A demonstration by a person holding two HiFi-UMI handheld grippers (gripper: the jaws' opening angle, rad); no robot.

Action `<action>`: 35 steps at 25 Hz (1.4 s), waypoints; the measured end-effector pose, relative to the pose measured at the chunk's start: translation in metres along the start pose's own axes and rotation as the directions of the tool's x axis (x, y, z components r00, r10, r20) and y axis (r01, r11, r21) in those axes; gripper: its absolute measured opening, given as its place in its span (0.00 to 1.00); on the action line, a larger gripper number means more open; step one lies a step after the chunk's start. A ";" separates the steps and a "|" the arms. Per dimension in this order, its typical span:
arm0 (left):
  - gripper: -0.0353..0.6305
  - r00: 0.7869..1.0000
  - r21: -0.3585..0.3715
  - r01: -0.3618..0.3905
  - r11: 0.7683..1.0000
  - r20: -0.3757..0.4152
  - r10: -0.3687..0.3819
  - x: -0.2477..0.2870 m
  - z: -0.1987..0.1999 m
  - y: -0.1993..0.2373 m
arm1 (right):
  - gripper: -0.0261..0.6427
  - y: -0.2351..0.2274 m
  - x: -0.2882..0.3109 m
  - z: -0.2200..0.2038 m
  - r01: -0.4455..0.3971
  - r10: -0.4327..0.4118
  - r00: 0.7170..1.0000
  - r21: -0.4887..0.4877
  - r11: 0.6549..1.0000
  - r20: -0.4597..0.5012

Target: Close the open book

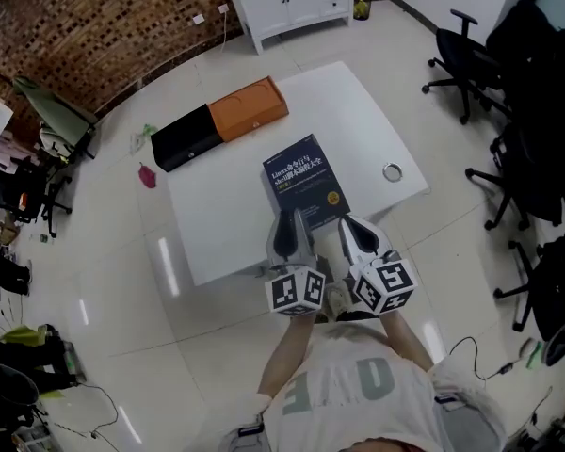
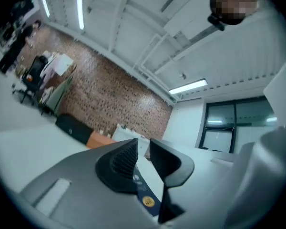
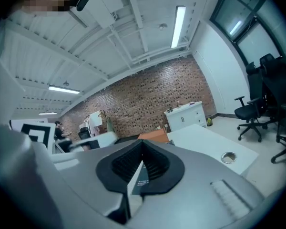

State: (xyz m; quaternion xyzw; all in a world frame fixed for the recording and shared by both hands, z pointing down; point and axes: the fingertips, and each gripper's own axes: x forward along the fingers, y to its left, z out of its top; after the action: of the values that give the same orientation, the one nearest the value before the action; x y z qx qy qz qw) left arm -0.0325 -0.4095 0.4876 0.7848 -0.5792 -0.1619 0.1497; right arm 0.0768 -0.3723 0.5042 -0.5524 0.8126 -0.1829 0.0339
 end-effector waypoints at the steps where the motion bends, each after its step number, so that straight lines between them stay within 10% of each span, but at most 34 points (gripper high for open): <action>1: 0.13 0.998 0.061 -0.001 0.998 0.060 -0.003 -0.001 0.032 0.004 | 0.05 0.008 0.008 0.005 -0.027 0.027 1.000 0.002 1.000 0.005; 11: 0.07 0.960 0.246 -0.172 0.954 0.259 0.106 -0.055 0.163 0.080 | 0.04 0.100 0.056 0.031 -0.182 0.182 0.983 0.024 0.983 -0.004; 26: 0.07 0.984 0.135 -0.087 0.987 0.167 0.064 -0.123 0.140 0.090 | 0.05 0.153 -0.004 -0.014 -0.208 0.208 0.977 -0.017 0.978 -0.043; 35: 0.08 0.988 0.140 -0.030 0.990 0.153 0.008 -0.287 0.083 -0.024 | 0.05 0.141 -0.207 -0.060 -0.193 0.193 0.981 -0.040 0.980 -0.002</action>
State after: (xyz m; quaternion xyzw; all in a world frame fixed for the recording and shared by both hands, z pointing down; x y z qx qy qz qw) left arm -0.1267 -0.1320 0.4256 0.7732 -0.6065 -0.1780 0.0505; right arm 0.0169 -0.1230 0.4826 -0.4717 0.8658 -0.1618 0.0411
